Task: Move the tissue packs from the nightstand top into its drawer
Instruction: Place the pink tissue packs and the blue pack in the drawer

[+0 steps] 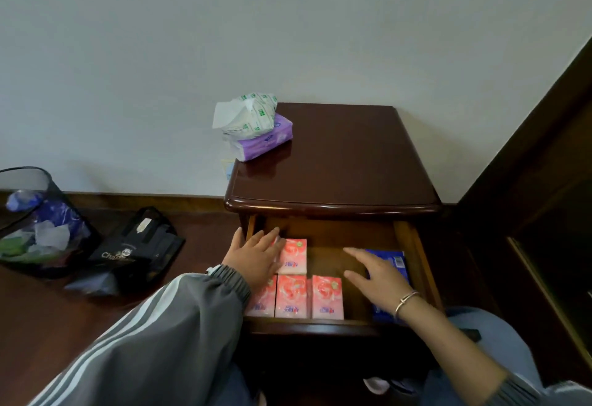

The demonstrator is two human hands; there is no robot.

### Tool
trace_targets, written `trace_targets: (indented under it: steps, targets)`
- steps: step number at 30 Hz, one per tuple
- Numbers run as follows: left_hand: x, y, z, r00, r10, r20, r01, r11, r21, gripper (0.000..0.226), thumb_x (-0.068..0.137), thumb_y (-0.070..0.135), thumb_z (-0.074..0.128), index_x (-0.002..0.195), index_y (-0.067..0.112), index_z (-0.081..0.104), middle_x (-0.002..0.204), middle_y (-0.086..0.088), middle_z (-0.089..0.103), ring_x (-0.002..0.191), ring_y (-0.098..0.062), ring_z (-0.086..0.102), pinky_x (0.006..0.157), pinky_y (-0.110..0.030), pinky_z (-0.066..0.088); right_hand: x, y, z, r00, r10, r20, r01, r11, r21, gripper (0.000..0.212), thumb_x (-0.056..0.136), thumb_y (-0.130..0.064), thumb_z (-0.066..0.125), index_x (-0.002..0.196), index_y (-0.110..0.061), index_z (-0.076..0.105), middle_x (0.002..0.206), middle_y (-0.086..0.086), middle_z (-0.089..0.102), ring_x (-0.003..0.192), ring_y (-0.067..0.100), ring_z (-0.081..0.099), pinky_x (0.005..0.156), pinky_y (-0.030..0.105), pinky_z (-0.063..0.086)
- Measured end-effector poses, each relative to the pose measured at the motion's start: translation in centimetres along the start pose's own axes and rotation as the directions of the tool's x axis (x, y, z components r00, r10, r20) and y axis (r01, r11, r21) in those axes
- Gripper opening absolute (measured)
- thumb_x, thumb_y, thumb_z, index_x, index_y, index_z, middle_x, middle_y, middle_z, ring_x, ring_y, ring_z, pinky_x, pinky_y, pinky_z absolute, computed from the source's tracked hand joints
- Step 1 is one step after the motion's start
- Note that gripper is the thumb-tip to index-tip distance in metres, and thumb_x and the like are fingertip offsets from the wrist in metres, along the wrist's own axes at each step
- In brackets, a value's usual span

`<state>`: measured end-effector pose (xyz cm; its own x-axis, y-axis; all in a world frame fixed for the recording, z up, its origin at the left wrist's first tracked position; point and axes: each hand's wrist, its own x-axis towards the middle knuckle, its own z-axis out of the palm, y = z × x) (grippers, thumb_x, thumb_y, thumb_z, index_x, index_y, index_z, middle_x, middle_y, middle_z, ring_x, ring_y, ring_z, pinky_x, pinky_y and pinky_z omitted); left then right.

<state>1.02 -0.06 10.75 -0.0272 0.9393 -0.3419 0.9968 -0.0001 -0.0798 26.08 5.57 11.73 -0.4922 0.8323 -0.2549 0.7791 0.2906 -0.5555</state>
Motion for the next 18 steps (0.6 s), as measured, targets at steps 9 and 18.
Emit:
trace_targets:
  steps: [9, 18]
  targets:
    - [0.6, 1.1, 0.3, 0.987, -0.128, 0.098, 0.118, 0.988, 0.098, 0.067, 0.098, 0.056, 0.015, 0.151, 0.026, -0.011, 0.160, 0.010, -0.008, 0.148, -0.019, -0.006, 0.115, -0.056, -0.008, -0.3, -2.3, 3.2, 0.989, -0.058, 0.134, 0.049, 0.996, 0.072, 0.050, 0.092, -0.022, 0.054, 0.140, -0.020, 0.042, 0.145, 0.000, 0.045, 0.130, 0.013, 0.044, 0.100, 0.018, 0.034]
    - [0.4, 2.0, -0.7, 0.988, 0.100, -0.121, -0.105, 0.994, -0.038, 0.061, 0.100, 0.048, 0.015, 0.152, 0.023, -0.003, 0.161, 0.003, -0.008, 0.147, -0.020, -0.012, 0.119, -0.043, 0.002, 0.2, -0.9, 3.6, 0.931, 0.324, 0.166, -0.363, 0.788, 0.497, 0.047, 0.090, -0.018, 0.058, 0.135, -0.012, 0.046, 0.126, 0.009, 0.057, 0.113, 0.024, 0.058, 0.088, 0.033, 0.054]
